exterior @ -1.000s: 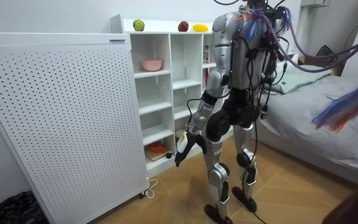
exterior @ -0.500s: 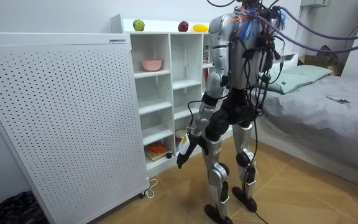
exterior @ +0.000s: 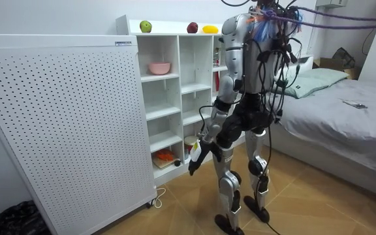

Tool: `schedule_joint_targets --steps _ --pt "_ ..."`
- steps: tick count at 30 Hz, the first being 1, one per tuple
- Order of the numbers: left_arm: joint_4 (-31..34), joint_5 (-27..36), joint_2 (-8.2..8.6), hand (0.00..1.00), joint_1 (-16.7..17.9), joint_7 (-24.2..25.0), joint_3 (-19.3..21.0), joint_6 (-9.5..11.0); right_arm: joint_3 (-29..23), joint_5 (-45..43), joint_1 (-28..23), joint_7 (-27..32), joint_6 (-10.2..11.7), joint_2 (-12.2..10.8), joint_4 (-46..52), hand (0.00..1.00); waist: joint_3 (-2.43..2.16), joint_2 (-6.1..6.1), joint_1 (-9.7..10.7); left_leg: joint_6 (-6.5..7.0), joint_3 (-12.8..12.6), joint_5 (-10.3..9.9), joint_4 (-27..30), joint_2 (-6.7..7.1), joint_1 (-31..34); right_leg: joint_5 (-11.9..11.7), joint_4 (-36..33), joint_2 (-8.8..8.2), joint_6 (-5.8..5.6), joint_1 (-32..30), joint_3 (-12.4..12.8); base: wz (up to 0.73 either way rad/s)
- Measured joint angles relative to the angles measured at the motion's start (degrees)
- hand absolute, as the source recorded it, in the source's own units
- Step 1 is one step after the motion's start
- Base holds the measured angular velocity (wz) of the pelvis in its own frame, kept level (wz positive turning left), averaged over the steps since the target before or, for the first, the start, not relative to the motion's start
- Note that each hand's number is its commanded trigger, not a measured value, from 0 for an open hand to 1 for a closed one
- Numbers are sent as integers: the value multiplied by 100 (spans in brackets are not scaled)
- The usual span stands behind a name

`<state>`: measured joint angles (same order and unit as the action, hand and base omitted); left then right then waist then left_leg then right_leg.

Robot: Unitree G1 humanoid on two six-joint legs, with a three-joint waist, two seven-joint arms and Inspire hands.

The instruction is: Arrange fruit in the closet

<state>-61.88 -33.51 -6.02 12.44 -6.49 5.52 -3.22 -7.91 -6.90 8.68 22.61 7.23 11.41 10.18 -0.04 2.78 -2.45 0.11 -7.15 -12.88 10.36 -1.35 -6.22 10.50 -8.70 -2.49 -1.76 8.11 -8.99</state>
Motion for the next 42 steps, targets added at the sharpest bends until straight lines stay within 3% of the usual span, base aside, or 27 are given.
schedule_joint_targets --steps 8,14,20,22,25,29,32,36,42 --pt "150 0 -47 0 -96 69 -10 -29 19 347 756 -15 -93 7 -5 0 13 115 -150 -3 130 4 28 7 101 0 4 -2 0 -77 -73 8" --pt "90 -55 -77 0 -164 21 -11 -57 59 729 1285 32 -102 112 -322 0 56 212 -320 -1 322 8 44 29 97 0 3 -15 0 10 -218 14" --pt "-4 -53 -91 0 -206 43 -4 -73 141 1118 1991 -65 -114 181 -858 0 61 213 -439 -1 332 16 85 33 157 0 10 -18 0 -12 -204 1" --pt "-3 -52 -112 0 -193 48 -9 -97 276 1191 2175 -161 -113 327 -1033 0 61 212 -447 -2 334 17 94 31 165 0 10 -18 0 -15 -212 0" --pt "2 -52 -139 0 -199 55 -9 -103 448 1335 2182 -258 -114 486 -1057 0 59 213 -465 -3 335 18 98 31 167 0 10 -18 0 -14 -218 0" --pt "85 -53 -177 0 -216 102 -11 -134 479 1464 2183 -410 -115 490 -1164 0 49 225 -491 -3 337 19 107 31 167 0 9 -21 0 -6 -230 0" --pt "162 -53 -179 0 -247 199 -12 -150 517 1480 2182 -502 -207 498 -1221 0 48 227 -507 -2 346 23 110 33 168 0 9 -26 0 -1 -269 0" --pt "180 -171 -179 0 -305 250 -7 -190 658 1561 2185 -627 -314 737 -1601 0 17 266 -575 -3 417 26 123 40 169 0 7 -30 0 31 -359 8" --pt "227 -216 -197 0 -285 304 -2 -318 675 1559 2375 -856 -486 770 -2000 0 7 284 -575 -2 474 38 148 55 245 0 9 -38 0 -12 -374 5"
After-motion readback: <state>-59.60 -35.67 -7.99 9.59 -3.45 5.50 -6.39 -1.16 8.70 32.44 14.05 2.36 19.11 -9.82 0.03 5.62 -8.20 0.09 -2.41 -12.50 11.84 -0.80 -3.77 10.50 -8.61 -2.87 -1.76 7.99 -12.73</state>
